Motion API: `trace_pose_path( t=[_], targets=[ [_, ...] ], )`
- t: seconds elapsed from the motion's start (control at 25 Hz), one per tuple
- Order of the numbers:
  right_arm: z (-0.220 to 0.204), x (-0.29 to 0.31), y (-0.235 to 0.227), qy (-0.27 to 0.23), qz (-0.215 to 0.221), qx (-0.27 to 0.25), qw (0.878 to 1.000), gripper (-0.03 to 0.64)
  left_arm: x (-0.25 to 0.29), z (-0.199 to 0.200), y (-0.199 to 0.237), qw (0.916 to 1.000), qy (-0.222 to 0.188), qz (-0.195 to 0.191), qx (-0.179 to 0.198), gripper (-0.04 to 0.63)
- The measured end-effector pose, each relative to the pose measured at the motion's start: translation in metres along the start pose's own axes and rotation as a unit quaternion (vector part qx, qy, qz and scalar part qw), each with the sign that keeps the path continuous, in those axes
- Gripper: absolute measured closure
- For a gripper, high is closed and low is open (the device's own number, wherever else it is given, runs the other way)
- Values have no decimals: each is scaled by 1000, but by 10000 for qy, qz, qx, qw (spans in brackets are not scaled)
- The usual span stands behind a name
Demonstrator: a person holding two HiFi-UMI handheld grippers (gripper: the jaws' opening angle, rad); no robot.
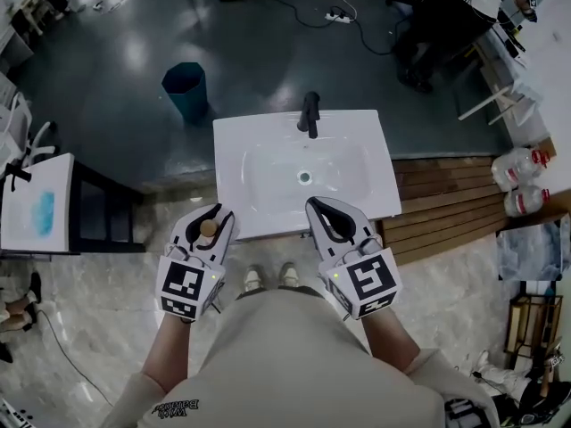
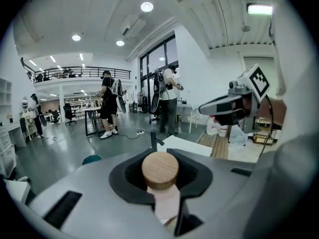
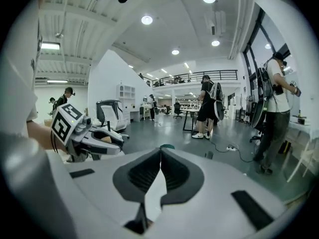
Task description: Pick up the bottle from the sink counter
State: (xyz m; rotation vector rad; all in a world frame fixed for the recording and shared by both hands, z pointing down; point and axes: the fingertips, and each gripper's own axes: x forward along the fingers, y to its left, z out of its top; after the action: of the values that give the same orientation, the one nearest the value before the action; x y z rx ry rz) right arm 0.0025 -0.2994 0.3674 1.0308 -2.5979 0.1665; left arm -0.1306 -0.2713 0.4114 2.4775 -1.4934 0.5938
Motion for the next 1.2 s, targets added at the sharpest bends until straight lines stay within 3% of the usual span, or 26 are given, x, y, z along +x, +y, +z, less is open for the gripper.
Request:
trace_pose_path(
  t=[0.32,0.64,0.84,1.0,1.2],
  targets=[
    [-32,-9,13,338,413,293,9981,620,-5,-18,-18,9998,182,-5,-12,511],
    [-38,-9,16,353,520,430,9971,620,-2,-37,-29,9991,407,-28,-119,511],
    [-41,-8,13,392,522,432,9969,620,3,-34,-28,9992,370,-21,-175,511],
    [-39,-9,10,325,576,534,9964,620,5,-31,-25,9983,280,-12,-506,511],
    [-35,-9,9,271,628,598,9959,620,4,-21,-24,9990,234,69,-362,511]
  ],
)
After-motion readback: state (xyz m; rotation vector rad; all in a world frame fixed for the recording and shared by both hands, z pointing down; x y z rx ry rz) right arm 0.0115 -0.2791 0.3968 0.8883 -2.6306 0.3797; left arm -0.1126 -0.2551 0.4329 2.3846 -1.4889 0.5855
